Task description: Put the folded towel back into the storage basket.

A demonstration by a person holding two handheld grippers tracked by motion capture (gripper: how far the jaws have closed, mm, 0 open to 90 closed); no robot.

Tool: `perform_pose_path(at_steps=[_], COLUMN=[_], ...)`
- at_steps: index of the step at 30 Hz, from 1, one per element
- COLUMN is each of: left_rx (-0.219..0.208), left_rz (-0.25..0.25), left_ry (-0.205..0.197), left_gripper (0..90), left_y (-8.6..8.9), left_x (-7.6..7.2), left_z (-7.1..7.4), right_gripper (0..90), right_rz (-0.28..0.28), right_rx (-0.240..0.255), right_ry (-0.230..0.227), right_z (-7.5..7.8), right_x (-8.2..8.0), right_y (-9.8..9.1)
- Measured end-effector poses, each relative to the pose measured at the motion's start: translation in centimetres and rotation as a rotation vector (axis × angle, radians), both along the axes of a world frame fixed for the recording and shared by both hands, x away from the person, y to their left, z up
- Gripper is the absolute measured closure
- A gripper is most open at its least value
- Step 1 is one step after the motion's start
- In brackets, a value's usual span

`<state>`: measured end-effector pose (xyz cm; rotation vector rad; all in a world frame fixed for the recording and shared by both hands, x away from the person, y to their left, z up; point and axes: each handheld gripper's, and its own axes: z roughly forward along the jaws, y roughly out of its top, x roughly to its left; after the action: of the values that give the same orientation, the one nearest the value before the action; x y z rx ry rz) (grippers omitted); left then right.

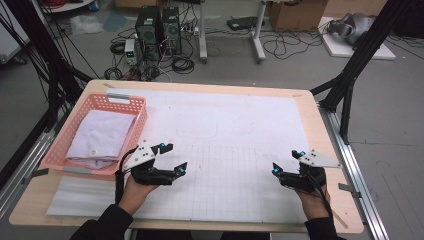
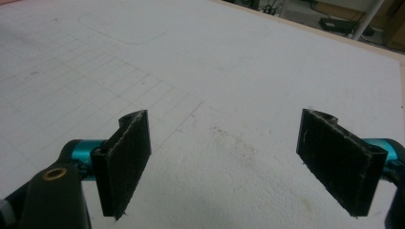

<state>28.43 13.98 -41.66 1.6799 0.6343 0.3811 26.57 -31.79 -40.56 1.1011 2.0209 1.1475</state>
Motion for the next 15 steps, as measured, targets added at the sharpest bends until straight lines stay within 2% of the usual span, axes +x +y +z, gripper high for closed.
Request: perform_pose_path(at_steps=[15], left_rx=[0.016], left_rz=[0.007], left_ry=[0.019], left_gripper=[17.7], left_y=[0.06], left_x=[0.20], left_z=[-0.34], right_gripper=[17.9], right_rz=[0.006], right_rx=[0.007], right_ry=[-0.003], right_z=[-0.05], right_x=[0.08], right_y=[0.12])
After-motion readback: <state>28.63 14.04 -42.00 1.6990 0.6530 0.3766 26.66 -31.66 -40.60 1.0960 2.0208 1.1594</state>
